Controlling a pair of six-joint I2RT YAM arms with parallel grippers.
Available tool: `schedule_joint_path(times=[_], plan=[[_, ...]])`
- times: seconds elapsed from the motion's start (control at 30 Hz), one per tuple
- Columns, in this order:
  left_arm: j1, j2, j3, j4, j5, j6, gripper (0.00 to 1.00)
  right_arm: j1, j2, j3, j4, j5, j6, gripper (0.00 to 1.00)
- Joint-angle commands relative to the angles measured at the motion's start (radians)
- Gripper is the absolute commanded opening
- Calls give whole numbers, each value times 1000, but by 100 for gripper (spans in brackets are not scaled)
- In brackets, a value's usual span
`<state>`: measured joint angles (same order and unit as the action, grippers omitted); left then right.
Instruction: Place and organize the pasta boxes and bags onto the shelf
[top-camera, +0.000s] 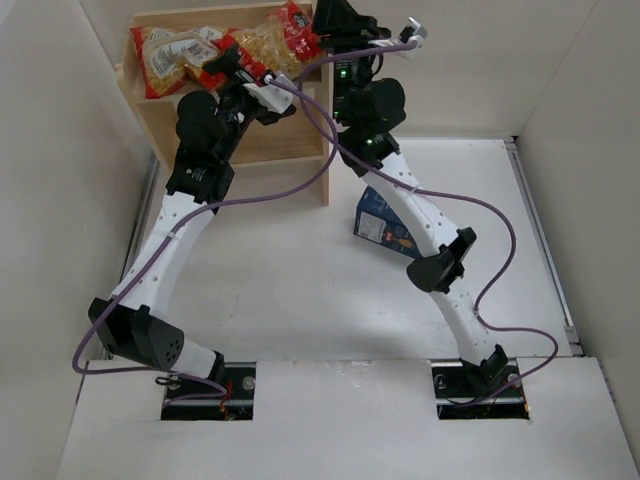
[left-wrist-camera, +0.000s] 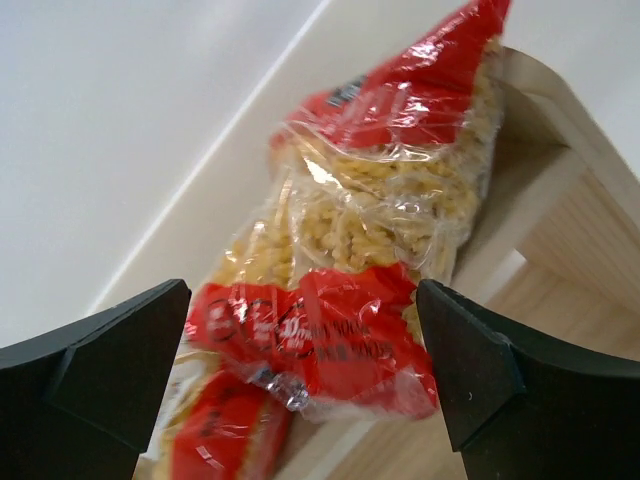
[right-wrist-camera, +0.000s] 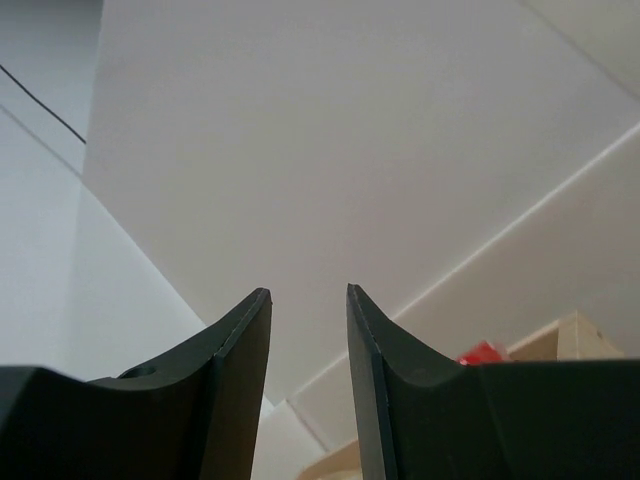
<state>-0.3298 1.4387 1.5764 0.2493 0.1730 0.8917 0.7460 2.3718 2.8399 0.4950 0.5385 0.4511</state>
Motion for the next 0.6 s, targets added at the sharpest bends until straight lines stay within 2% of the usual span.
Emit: schedule_joint_path(times=[0.0, 0.17, 0.37, 0.47, 0.57], plan=[[15, 6, 60, 143, -55, 29, 100, 3, -123, 39, 63, -29, -129, 42], [36, 66, 125, 180, -92, 44, 100, 28, -154, 33, 71, -57, -241, 43], [84, 209, 299, 150, -161, 58, 100, 45, -189, -2, 70, -43, -322, 44], [96, 221, 309, 134, -156, 53, 100, 51, -284, -158, 80, -34, -357, 47], [90, 181, 246, 131, -141, 52, 100, 48, -481, -505, 155, -31, -315, 53]])
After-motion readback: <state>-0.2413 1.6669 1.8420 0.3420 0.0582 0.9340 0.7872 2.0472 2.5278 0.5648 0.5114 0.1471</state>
